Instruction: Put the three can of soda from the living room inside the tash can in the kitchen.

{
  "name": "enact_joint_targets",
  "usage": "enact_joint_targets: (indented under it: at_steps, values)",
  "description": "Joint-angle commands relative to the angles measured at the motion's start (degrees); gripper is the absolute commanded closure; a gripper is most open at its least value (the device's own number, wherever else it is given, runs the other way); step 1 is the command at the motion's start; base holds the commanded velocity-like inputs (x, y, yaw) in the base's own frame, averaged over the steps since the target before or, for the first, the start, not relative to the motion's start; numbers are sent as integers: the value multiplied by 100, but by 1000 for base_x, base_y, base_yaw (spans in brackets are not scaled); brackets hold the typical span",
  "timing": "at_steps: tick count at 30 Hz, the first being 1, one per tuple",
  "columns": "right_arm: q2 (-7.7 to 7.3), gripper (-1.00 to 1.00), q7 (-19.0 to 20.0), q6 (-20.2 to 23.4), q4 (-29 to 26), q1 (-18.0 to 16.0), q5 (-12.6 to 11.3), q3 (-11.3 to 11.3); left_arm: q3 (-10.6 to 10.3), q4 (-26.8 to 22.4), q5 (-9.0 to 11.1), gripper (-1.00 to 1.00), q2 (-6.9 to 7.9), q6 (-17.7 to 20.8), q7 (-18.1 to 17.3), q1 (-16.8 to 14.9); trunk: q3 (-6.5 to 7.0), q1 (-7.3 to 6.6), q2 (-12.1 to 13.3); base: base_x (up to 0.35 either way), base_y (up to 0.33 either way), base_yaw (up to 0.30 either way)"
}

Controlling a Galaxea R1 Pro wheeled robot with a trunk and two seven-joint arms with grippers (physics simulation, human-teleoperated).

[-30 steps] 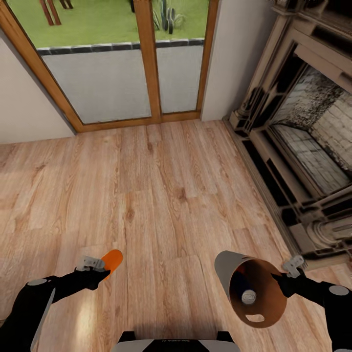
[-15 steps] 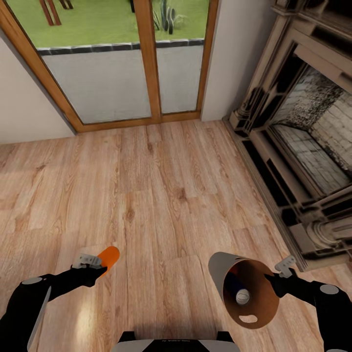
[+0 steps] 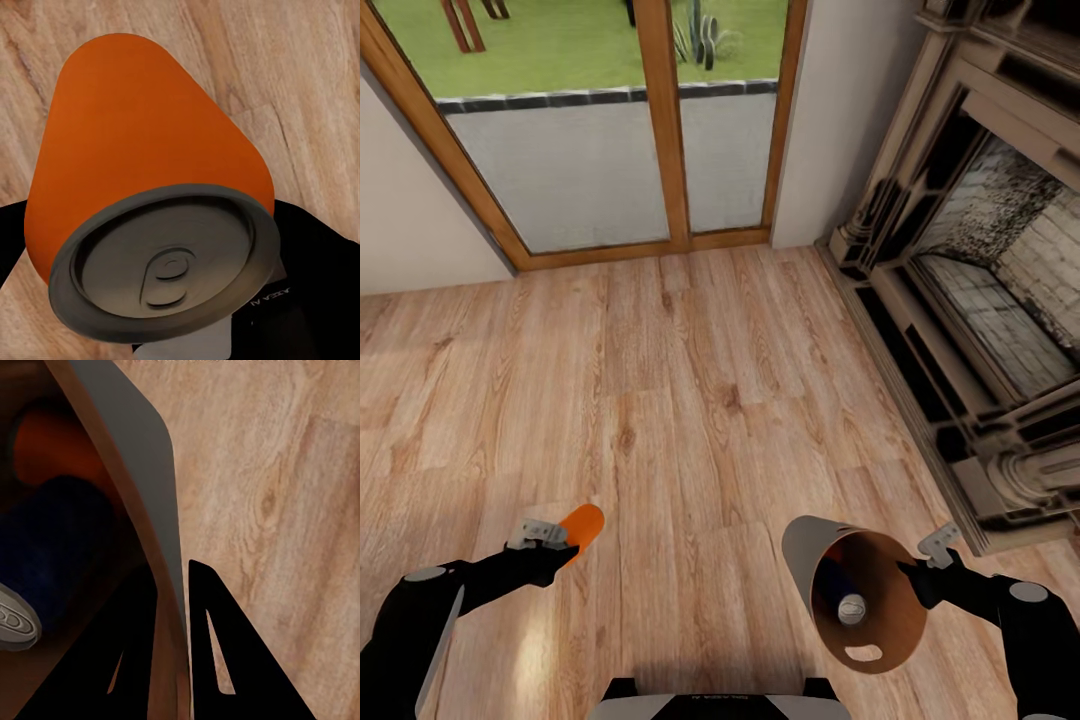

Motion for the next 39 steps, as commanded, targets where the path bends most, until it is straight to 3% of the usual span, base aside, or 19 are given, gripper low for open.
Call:
enact_joint_targets:
  at_steps: [1, 6, 10, 13, 19, 22, 27, 34, 35, 39]
  values:
    - [6, 100, 29, 26, -1, -1, -18, 23, 0, -5, 4, 100, 0, 52, -2, -1, 0, 0, 0, 0, 0, 0]
    - [14, 100, 28, 75, -1, -1, 22, 138, -8, -42, 28, 100, -5, 461, -45, -18, 0, 0, 0, 0, 0, 0]
    - [12, 100, 32, 440, -7, -5, 25, 336, -24, -213, 85, 100, -7, 930, -198, -77, 0, 0, 0, 0, 0, 0]
    - [7, 100, 105, 930, -15, -30, 21, 744, -56, -386, 303, 100, -1, 1490, -520, -194, 0, 0, 0, 0, 0, 0]
    - [-23, 100, 457, 1647, -137, -92, 25, 1146, -77, -466, 462, 100, 4, 2115, -776, -662, 0, 0, 0, 0, 0, 0]
    - [-39, 100, 561, 1897, -250, -161, 28, 1256, -79, -471, 473, 100, 3, 2190, -833, -943, 0, 0, 0, 0, 0, 0]
    - [-77, 100, 949, 2570, -669, -541, 48, 1594, -80, -430, 549, 100, 5, 2190, -1037, -1720, 0, 0, 0, 0, 0, 0]
    - [-94, 100, 1442, 3150, -880, -1107, 67, 1693, -77, -187, 846, 100, 6, 2190, -1277, -1942, 0, 0, 0, 0, 0, 0]
    - [-96, 100, 1504, 3259, -887, -1205, 64, 1701, -83, -26, 905, 100, 22, 2190, -1378, -2043, 0, 0, 0, 0, 0, 0]
    - [-98, 100, 1740, 3877, -829, -1658, 80, 1808, -193, 1227, 1004, 100, 84, 2190, -2093, -3014, 0, 0, 0, 0, 0, 0]
